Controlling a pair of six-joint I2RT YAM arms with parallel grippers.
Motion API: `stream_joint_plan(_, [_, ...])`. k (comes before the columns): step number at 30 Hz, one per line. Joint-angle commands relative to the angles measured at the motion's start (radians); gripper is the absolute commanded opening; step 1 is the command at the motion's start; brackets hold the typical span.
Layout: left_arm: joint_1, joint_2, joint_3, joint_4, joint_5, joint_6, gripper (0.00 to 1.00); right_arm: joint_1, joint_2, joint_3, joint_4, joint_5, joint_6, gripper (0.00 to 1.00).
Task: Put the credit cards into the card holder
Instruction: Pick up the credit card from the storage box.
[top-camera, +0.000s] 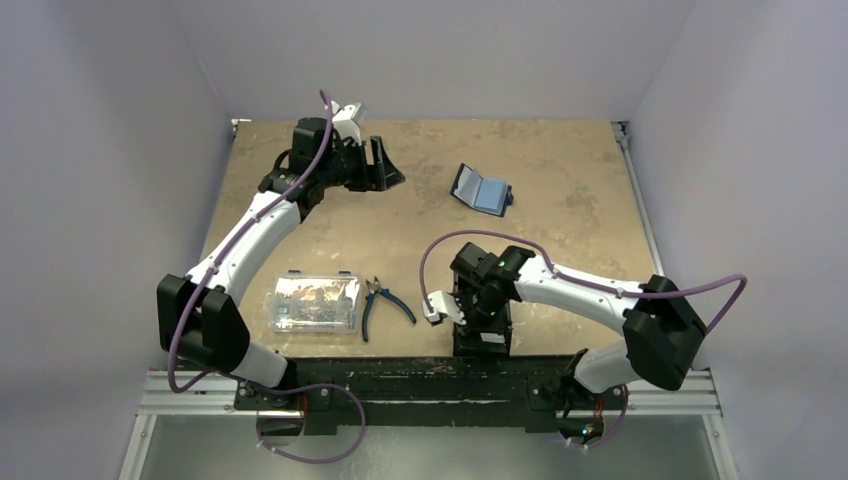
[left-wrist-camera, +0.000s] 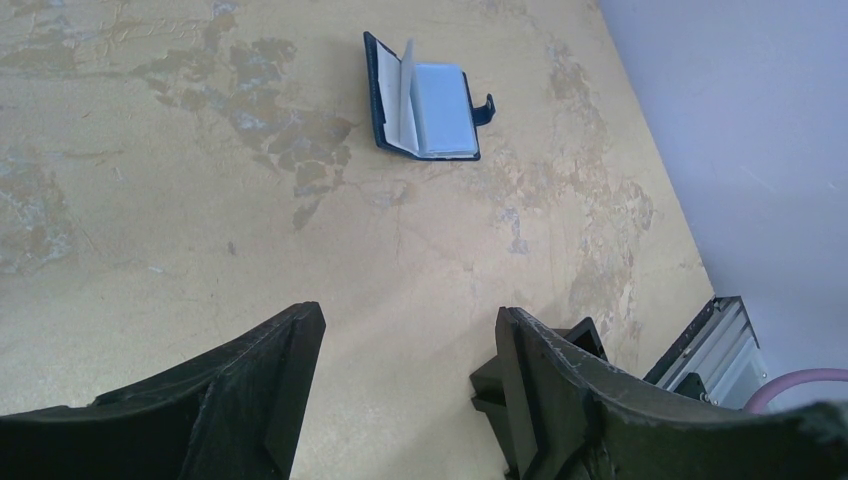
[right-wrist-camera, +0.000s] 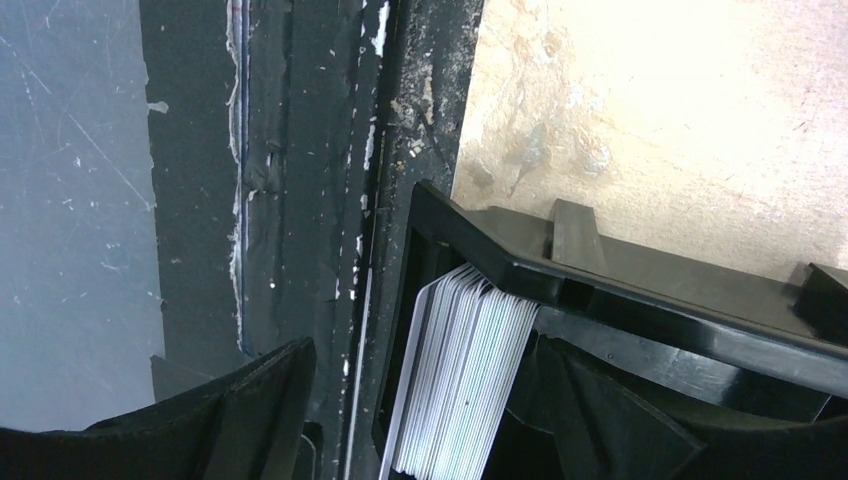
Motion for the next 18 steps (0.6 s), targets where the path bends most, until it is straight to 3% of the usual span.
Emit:
stream_joint_plan(1, [0.003, -0.005, 0.008, 0.033, 0.013, 0.023, 0.69, 0.004, -0.034, -0.006, -0.040, -0.016, -0.037, 0.88])
stream_joint_plan(9, [0.003, 0.000, 0.007, 0.033, 0.016, 0.023, 0.69, 0.004, -0.089, -0.021, -0.066, -0.006, -0.044, 0.70])
stream_joint_plan(18, [0.003, 0.007, 0.005, 0.039, 0.025, 0.021, 0.69, 0.004, -0.113, -0.032, -0.062, 0.005, -0.040, 0.61])
